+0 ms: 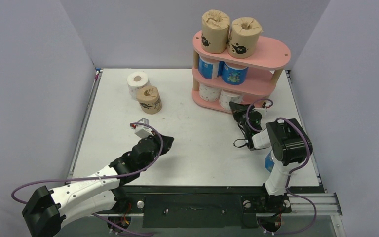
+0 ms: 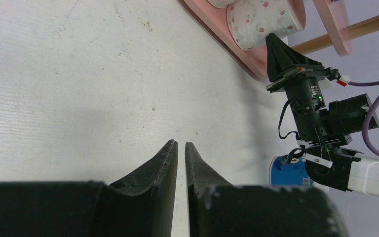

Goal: Place and organize the paper towels onto the shelf
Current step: Move the paper towel to the shelf.

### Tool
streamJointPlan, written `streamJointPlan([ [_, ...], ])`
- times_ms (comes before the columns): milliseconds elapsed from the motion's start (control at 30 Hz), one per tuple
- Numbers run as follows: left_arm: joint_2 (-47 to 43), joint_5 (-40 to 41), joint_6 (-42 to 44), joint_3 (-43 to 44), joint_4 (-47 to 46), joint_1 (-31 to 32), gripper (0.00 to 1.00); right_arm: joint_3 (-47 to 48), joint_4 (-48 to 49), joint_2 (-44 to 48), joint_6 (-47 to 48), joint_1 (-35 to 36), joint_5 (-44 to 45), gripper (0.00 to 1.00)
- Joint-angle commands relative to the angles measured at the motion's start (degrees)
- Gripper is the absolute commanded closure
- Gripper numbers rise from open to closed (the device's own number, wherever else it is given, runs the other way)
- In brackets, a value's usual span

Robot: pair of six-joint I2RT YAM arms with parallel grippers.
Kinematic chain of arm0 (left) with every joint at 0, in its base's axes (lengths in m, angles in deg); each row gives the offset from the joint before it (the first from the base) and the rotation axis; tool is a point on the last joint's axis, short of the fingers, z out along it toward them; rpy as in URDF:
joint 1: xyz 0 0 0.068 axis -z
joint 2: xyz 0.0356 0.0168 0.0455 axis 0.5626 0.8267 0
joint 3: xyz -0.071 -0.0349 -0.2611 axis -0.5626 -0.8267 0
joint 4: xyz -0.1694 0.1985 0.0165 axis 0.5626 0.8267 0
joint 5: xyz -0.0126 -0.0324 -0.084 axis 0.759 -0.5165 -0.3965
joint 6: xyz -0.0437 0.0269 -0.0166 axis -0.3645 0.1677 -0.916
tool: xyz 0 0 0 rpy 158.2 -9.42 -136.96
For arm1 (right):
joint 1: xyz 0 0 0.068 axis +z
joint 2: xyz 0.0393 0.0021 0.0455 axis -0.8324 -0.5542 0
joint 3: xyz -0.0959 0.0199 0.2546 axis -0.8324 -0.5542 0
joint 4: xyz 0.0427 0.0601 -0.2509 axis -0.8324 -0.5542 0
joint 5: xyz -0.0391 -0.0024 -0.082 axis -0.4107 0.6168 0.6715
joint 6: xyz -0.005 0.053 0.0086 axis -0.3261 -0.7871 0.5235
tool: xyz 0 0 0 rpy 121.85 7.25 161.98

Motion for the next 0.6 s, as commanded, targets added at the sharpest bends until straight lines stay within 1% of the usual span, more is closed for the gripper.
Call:
streamJointPlan([
  [0, 0.3, -0.1, 0.0, 1.0, -2.2, 0.3, 0.91, 2.5, 3.7, -1.1, -0.3, -0.7, -0.3, 1.00],
  [567, 2.6, -0.4, -0.1, 2.0, -2.6, 0.4, 0.90, 6.3, 2.8, -4.4, -0.8, -1.3, -1.0, 1.00],
])
